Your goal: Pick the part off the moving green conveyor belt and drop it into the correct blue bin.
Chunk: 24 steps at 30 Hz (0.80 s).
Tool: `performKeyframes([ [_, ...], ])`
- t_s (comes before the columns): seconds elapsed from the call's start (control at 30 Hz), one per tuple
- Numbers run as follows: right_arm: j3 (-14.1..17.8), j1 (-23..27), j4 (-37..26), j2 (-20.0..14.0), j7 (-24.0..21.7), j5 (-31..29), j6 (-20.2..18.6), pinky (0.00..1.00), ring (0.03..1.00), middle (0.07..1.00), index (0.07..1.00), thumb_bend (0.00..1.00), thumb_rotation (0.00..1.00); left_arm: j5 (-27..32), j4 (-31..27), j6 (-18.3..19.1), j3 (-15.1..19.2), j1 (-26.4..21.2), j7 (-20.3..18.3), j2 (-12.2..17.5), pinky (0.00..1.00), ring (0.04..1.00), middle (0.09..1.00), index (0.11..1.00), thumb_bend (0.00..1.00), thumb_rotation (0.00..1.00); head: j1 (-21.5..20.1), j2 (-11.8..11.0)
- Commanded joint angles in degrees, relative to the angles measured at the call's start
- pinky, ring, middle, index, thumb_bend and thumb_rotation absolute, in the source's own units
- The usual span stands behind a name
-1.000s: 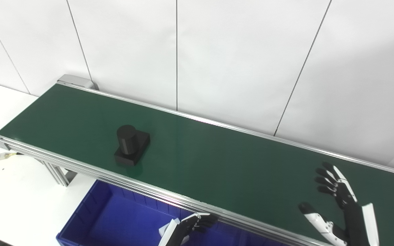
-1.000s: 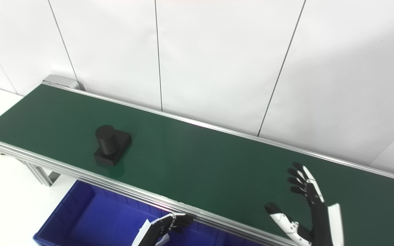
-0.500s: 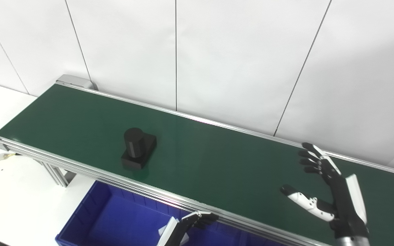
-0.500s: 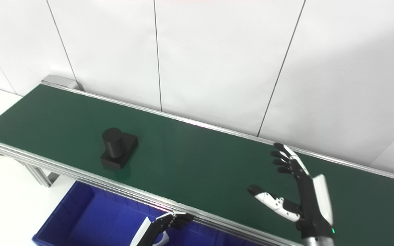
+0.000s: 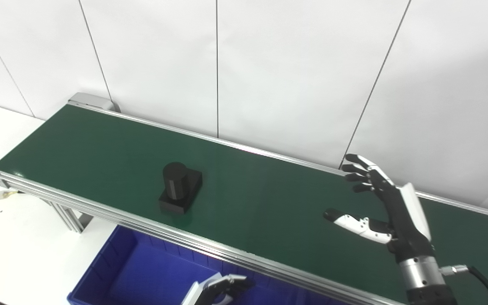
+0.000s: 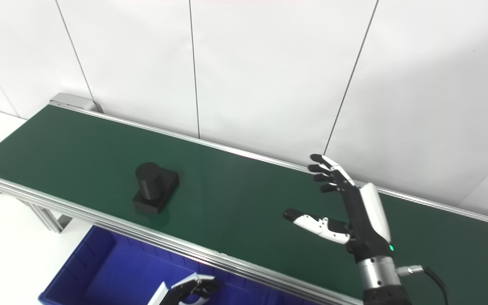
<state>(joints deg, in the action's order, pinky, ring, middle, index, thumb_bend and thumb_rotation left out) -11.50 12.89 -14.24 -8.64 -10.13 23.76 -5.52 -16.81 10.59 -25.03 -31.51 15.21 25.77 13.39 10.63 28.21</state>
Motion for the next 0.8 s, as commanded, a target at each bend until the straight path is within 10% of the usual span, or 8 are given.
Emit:
performKeyframes([
  [0.0, -0.5, 2.9, -0.6, 0.6, 0.0, 1.3, -1.3, 0.64, 0.731, 0.776, 0.848, 0.80, 0.53, -0.6, -1.3, -1.9, 0.3, -0.6, 0.1, -0.8, 0.64, 0.714, 0.733, 0.701, 1.00, 0.39, 0.1, 0.0],
  [0.77, -9.4, 15.6, 14.9, 5.9, -1.1, 8.3, -2.8, 0.56, 0.656, 0.748, 0.854, 0.86, 0.55, 4.8, 1.8, -1.9, -0.7, -3.8, -0.3, -2.7, 0.61, 0.702, 0.744, 0.713, 1.00, 0.36, -2.3, 1.1],
])
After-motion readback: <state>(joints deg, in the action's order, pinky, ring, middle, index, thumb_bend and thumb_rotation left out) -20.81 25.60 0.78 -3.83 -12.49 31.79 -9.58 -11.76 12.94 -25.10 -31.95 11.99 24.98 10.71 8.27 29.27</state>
